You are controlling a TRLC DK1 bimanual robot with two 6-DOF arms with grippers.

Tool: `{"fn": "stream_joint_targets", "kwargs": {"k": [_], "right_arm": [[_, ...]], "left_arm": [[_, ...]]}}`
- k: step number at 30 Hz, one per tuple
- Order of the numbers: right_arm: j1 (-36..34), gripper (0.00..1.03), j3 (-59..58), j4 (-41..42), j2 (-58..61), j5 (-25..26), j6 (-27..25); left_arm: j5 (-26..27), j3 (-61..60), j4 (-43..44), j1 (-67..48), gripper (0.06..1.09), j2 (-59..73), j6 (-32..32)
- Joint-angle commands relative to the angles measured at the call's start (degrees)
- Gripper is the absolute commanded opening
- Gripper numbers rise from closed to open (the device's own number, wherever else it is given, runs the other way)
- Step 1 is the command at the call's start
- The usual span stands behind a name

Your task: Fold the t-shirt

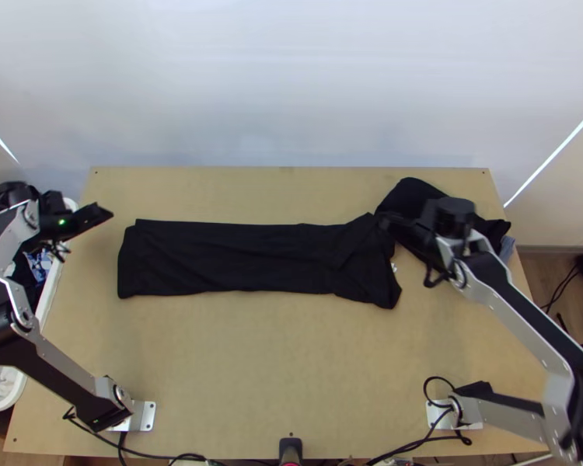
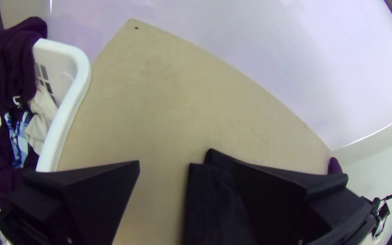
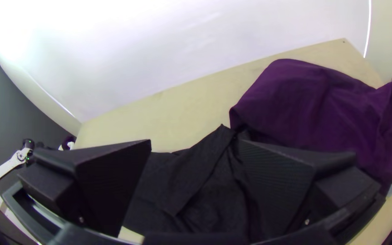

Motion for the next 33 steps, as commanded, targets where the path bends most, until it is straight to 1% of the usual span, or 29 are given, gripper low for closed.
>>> {"fn": "stream_joint_targets", "kwargs": {"k": [1,3,4,7,13,17,19,22,28,29,30,31,32,33], "right_arm": [[-0.9,0.91,-0.6,-8.0,-10.8,-0.1,0.9],[-0.8,0.91,-0.6,-9.0,-11.8,-0.1,1.3],[-0.6,0.91,-0.6,-9.3,-12.3,-0.1,1.5],[-0.3,0.91,-0.2,-9.7,-13.0,-0.1,1.9],[-0.9,0.91,1.7,-11.1,-13.7,0.0,2.1],[-1.6,0.91,2.1,-11.9,-14.3,-0.1,2.1],[-1.7,0.91,2.0,-12.1,-14.6,-0.1,2.1],[-2.0,0.91,2.3,-12.3,-15.1,0.0,2.5],[-2.1,0.91,3.6,-12.5,-15.5,0.1,3.0],[-2.1,0.91,3.7,-12.5,-15.7,0.2,3.0],[-2.1,0.91,3.7,-12.6,-15.9,0.2,3.0],[-2.2,0.91,3.7,-12.6,-16.0,0.3,3.0],[-2.4,0.91,3.8,-12.7,-16.2,0.3,3.0],[-2.9,0.91,3.8,-13.1,-16.4,0.2,3.0]], "left_arm": [[7.1,-5.0,-2.6,5.5,1.04,-1.7,7.0],[7.8,-6.2,-6.7,5.4,1.04,-1.4,10.2],[8.9,-7.8,-7.2,5.3,1.04,-1.7,12.7],[9.1,-12.2,-6.8,4.5,1.04,-2.0,16.7],[9.2,-15.7,-6.3,2.6,1.04,-1.8,20.7],[9.2,-16.0,-7.0,0.6,1.03,-1.8,21.0],[9.2,-16.5,-8.0,-1.0,1.03,-1.7,22.3],[9.2,-16.8,-7.6,-4.3,1.03,-0.8,22.1],[8.5,-16.4,-4.1,-12.0,1.03,-0.3,17.7],[7.8,-16.4,-4.0,-12.9,1.0,-0.7,17.5],[6.8,-16.4,-4.0,-13.6,0.88,-1.1,17.3],[5.6,-16.5,-3.7,-13.8,0.69,-1.6,17.1],[5.1,-16.6,-2.3,-13.7,0.37,-2.5,15.9],[5.1,-16.8,-0.3,-13.0,0.07,-3.4,13.7]]}}
